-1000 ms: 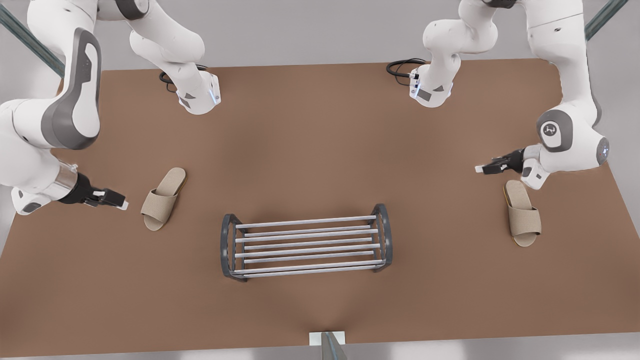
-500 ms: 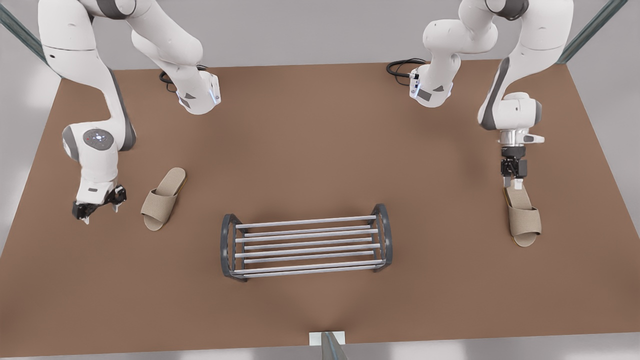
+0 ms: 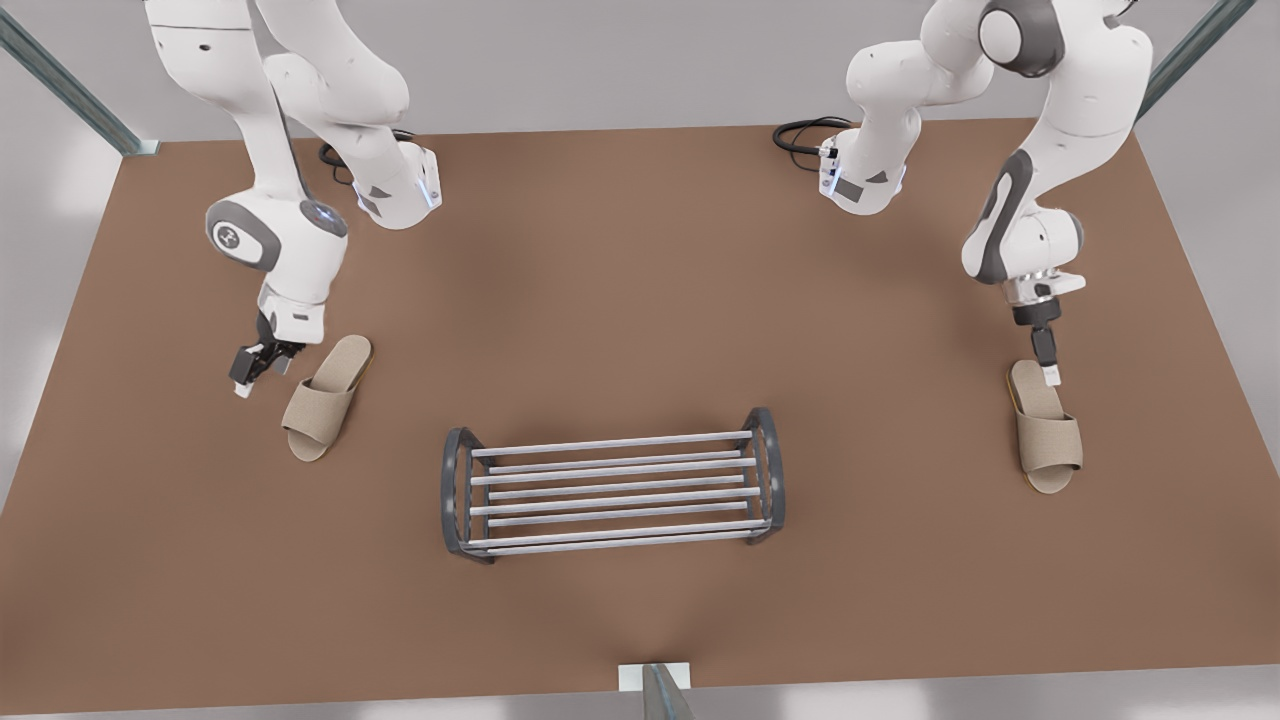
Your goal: Place the right shoe on the shoe rack with the right arm, and place the left shoe on the shoe rack with the left arm
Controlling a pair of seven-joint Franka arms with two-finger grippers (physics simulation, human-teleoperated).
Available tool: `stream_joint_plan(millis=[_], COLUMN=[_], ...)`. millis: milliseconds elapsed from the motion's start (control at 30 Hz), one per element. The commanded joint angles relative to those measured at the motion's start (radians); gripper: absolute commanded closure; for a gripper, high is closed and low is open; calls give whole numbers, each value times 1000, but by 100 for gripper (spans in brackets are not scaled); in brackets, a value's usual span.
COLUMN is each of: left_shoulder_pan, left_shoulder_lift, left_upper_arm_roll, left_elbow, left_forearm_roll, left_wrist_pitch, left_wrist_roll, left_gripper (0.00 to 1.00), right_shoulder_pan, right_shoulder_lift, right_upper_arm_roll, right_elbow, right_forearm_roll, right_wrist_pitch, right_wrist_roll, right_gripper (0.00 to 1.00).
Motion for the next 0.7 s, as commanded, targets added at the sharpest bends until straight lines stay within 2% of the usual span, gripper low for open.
stream_joint_plan(millis=[0, 100, 233, 400, 667], left_shoulder_pan=[0, 0, 6, 6, 14], left_shoulder_lift=[6, 34, 71, 112, 163], left_upper_arm_roll=[-17, -31, -78, -80, -107], left_elbow=[22, 79, 130, 182, 255], left_forearm_roll=[-55, -73, -119, -119, -121], left_wrist_pitch=[46, 77, 112, 112, 144], left_wrist_roll=[123, 23, -127, -156, -186], left_gripper=[0, 0, 0, 0, 0], right_shoulder_pan=[17, 14, -6, -22, -43], right_shoulder_lift=[7, 27, 67, 204, 323], right_upper_arm_roll=[26, 63, 63, 63, 63], right_elbow=[-24, -38, -38, -30, 32], right_forearm_roll=[-128, -128, -135, -477, -634], right_wrist_pitch=[-33, -30, -21, -47, -105], right_wrist_roll=[737, 790, 807, 1120, 1250], right_gripper=[0, 0, 0, 0, 0])
